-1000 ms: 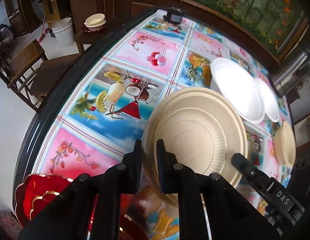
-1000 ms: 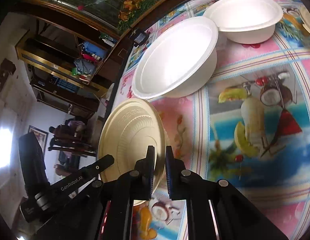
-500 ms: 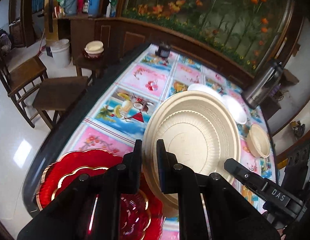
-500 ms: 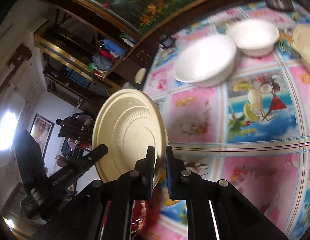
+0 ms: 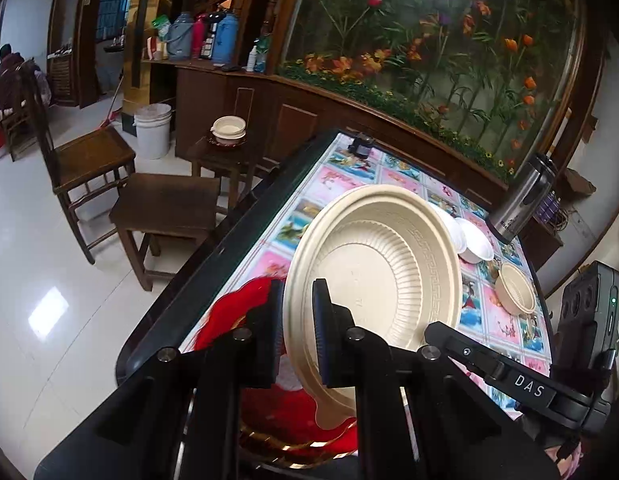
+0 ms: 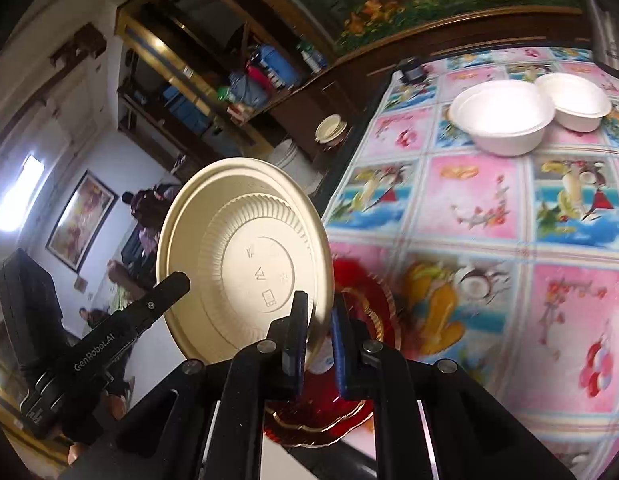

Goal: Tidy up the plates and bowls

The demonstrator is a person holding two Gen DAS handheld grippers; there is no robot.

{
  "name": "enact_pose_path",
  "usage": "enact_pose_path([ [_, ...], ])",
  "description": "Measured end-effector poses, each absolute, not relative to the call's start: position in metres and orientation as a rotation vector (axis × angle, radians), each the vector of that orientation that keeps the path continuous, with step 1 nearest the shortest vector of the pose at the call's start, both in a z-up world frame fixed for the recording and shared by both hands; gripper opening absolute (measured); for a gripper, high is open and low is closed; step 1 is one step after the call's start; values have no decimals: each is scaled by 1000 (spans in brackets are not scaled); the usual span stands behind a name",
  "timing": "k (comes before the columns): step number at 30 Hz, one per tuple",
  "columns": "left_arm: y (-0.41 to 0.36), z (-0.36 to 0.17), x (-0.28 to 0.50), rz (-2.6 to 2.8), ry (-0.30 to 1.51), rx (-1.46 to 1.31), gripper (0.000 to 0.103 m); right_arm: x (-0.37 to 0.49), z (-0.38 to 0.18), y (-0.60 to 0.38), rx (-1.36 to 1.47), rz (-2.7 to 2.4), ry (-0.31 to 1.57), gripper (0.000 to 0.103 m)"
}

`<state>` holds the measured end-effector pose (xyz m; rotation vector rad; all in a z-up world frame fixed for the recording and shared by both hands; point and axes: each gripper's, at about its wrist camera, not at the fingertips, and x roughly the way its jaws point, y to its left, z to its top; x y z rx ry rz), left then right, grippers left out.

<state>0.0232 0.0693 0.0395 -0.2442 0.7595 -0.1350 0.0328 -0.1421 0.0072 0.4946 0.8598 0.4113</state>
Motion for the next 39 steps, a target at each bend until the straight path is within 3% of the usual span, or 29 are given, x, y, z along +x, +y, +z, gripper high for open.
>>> enact_pose_path([
  [29,75,-44,16,-105,969,-177,12,16,-56,-110,307,309,961,11],
  [33,79,-41,14,-79,958,-161,12,14,-55,-109,273,310,944,16],
  [36,84,-36,9,-54,943,-158,14,11,-53,-110,250,313,925,17],
  [39,89,-27,4,-17,894,-153,26,5,-45,-114,225,322,896,22],
])
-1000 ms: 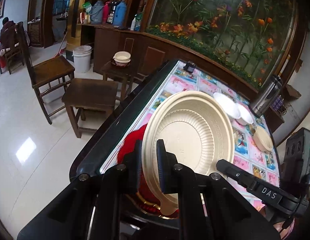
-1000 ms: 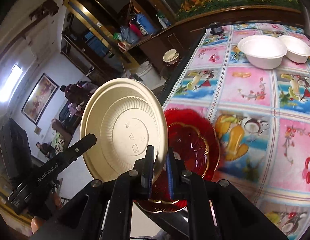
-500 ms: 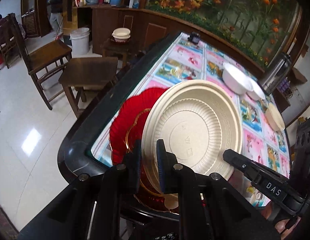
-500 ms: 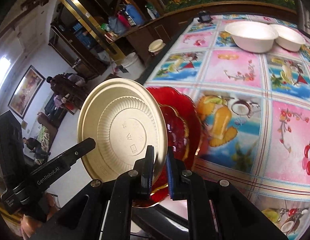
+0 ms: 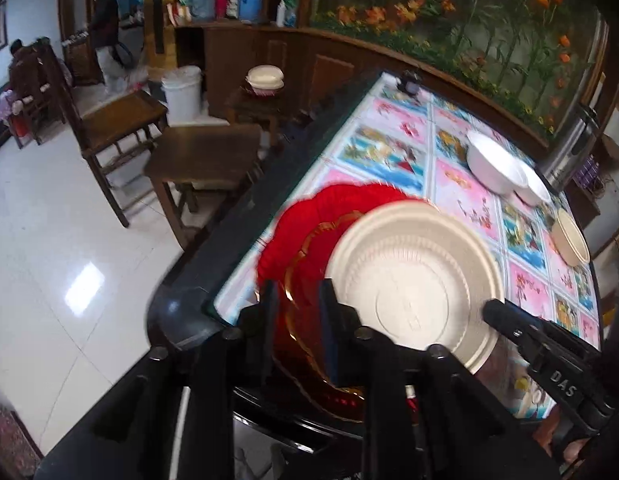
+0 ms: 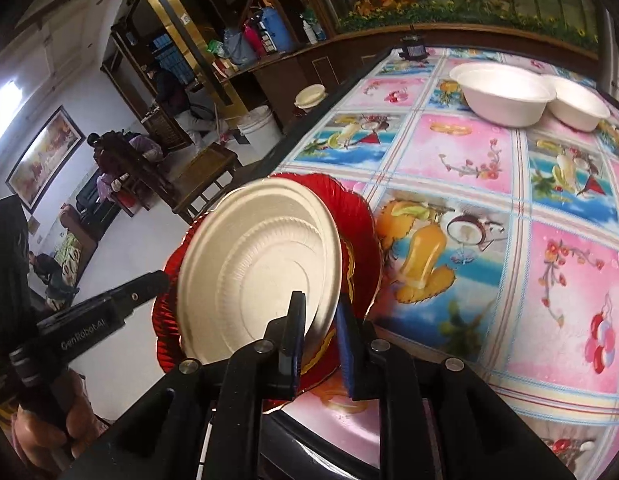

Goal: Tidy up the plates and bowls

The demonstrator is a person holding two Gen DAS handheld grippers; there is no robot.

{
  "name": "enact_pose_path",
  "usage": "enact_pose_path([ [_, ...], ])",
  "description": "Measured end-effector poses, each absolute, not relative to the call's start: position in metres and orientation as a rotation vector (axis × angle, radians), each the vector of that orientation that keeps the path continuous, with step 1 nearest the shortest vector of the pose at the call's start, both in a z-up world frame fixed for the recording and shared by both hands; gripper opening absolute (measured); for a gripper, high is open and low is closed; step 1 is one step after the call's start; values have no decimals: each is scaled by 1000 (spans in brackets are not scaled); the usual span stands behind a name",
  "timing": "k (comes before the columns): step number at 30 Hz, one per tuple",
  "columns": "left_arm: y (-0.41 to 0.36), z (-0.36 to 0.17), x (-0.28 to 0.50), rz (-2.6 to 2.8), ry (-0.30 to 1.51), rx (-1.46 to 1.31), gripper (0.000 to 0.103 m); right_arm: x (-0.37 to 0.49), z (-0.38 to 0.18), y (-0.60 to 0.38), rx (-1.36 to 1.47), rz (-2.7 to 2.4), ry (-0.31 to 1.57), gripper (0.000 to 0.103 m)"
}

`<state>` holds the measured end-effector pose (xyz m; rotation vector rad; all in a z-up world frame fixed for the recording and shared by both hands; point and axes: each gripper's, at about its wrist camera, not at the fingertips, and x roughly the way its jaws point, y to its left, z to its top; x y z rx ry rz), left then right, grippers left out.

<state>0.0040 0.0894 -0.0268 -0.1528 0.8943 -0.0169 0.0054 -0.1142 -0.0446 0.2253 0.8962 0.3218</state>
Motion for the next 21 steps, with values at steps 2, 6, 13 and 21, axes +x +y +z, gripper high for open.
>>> enact_pose_path([
  [2,93,-16,0,19,849,-153,44,0,-36,-120,213,325,857,27],
  [6,91,12,-9,50,728,-141,58,-8,-20,-142,247,310,763,35],
  [13,53,31,-7,-29,682,-65,70,-3,-11,-185,296,220,710,36],
  [21,-2,27,10,-109,735,25,70,9,-17,-247,375,120,700,36],
])
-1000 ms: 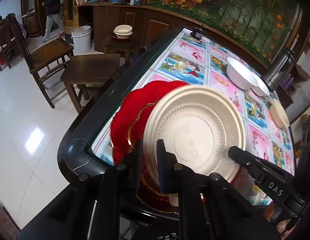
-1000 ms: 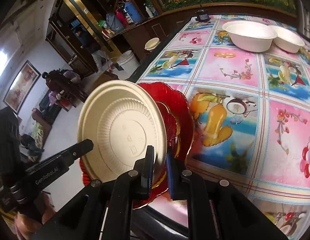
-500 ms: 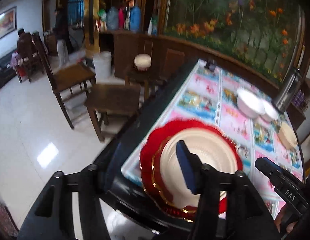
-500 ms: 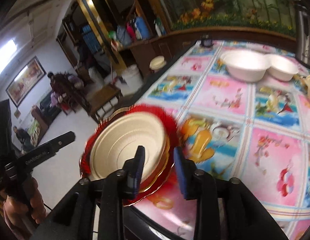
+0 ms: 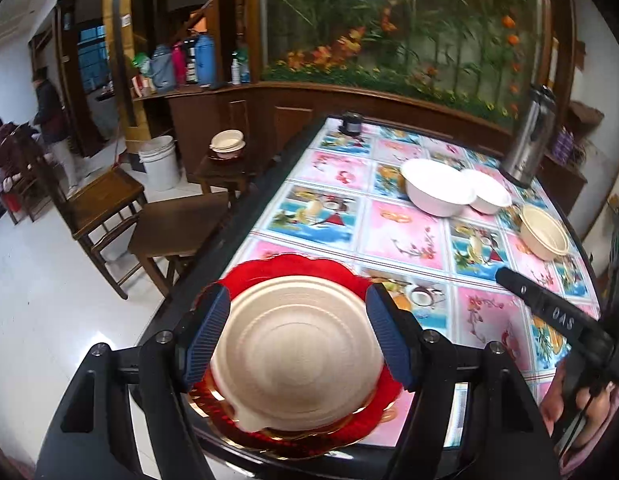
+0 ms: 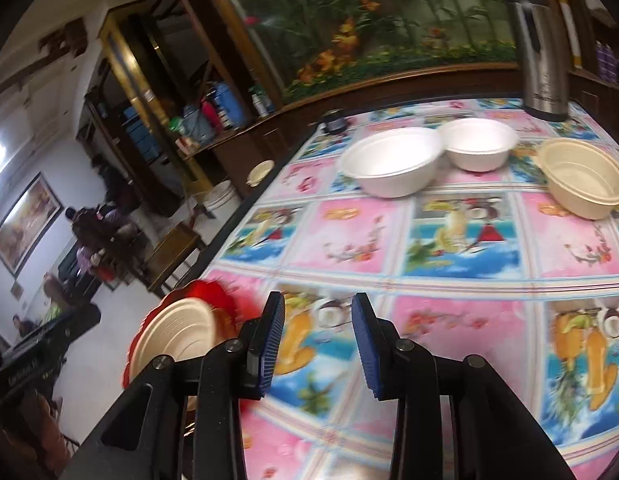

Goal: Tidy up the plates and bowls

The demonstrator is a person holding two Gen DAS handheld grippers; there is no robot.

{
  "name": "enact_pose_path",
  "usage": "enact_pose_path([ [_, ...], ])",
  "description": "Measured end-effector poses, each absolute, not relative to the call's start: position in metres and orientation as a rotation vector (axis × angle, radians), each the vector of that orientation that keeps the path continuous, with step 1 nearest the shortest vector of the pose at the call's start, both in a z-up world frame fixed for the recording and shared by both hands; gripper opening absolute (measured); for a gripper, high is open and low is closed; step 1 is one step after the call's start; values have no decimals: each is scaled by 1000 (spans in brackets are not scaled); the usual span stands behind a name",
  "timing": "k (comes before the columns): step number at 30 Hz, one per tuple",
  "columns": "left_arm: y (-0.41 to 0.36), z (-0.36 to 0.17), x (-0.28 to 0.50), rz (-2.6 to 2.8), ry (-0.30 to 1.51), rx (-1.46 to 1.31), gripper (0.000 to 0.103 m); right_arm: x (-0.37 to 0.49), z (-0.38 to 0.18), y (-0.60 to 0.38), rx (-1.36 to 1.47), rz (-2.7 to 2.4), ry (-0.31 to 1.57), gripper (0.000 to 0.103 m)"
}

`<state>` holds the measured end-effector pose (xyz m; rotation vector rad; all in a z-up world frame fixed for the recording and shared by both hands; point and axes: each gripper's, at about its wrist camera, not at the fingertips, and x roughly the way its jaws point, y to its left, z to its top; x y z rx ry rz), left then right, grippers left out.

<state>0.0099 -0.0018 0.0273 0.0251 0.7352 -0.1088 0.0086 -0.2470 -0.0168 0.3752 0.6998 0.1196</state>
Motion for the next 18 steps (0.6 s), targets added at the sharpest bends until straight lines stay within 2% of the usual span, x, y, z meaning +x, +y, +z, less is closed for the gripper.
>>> enact_pose_path([
  [9,-62,38,34,-208,783,113,70,34,-2,-313,406,24,631,38],
  [18,-105,41,103,-260,909,68,70,55,5,-416,606,-48,538,40],
])
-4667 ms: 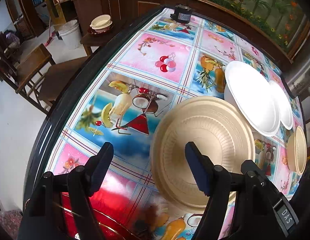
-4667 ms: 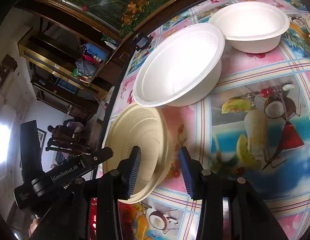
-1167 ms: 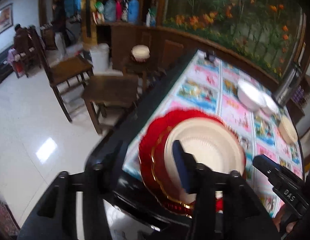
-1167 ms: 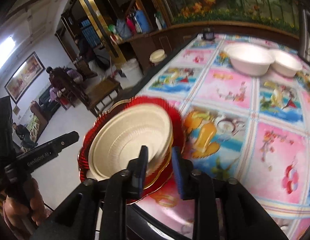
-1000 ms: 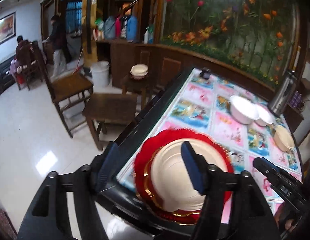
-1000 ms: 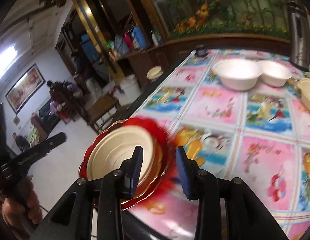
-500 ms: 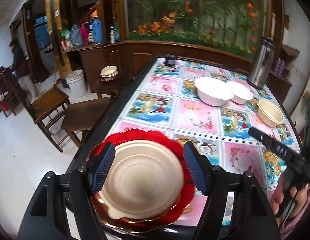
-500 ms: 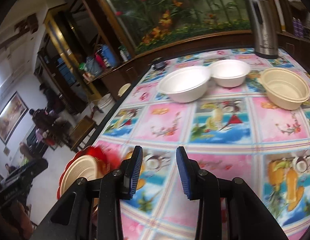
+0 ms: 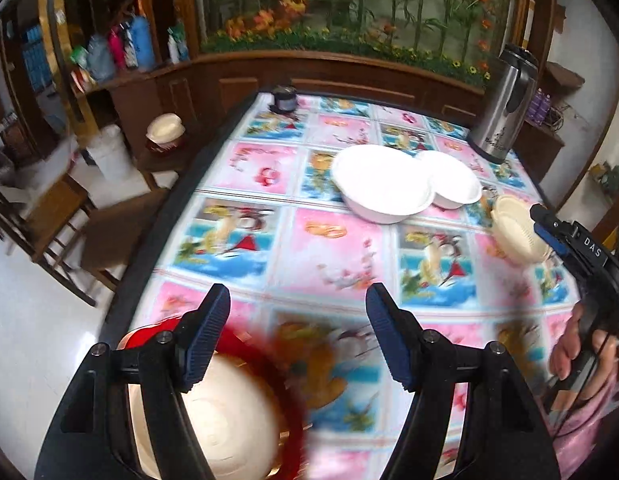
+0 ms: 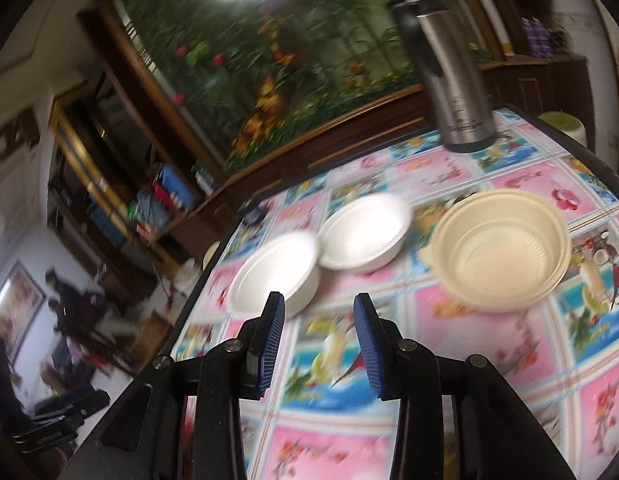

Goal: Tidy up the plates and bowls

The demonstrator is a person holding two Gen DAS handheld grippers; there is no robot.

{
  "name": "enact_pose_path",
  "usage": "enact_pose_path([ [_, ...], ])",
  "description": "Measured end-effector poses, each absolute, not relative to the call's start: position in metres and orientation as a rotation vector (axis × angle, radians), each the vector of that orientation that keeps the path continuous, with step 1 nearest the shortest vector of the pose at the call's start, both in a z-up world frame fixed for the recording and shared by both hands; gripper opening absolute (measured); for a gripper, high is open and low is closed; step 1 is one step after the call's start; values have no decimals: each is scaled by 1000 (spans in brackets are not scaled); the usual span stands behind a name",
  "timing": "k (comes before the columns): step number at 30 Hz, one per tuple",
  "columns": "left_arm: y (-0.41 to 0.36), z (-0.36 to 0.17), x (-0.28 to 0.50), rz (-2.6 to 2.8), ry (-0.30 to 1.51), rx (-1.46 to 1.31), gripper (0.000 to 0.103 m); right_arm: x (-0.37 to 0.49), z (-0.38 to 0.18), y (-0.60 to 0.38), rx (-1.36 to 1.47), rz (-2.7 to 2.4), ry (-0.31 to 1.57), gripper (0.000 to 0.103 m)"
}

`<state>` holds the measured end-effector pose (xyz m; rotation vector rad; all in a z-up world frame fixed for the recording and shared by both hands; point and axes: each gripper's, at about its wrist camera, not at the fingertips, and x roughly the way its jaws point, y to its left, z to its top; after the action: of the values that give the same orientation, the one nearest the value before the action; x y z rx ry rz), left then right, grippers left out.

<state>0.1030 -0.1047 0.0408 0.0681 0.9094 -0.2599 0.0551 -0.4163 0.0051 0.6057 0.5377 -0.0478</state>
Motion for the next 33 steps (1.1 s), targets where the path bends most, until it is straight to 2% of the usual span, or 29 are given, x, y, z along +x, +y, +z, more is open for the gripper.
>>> enact_pose_path([
  [4,-141,39,128,-308,983,30,70,79,-4,-465,816,5,522,44],
  [14,-258,4,153,-433,1099,-16,70,88,-54,-544,1230,171,514,44],
  [19,-271,-19,178,-382,1172,-91,70,110,-65,-516,1234,290,578,44],
  [27,-205,-12,195,-188,1109,-251,70,129,-76,-474,1126,257,675,44],
  [33,-259,-37,185,-314,1262,-275,70,129,-90,-481,1189,241,652,44],
])
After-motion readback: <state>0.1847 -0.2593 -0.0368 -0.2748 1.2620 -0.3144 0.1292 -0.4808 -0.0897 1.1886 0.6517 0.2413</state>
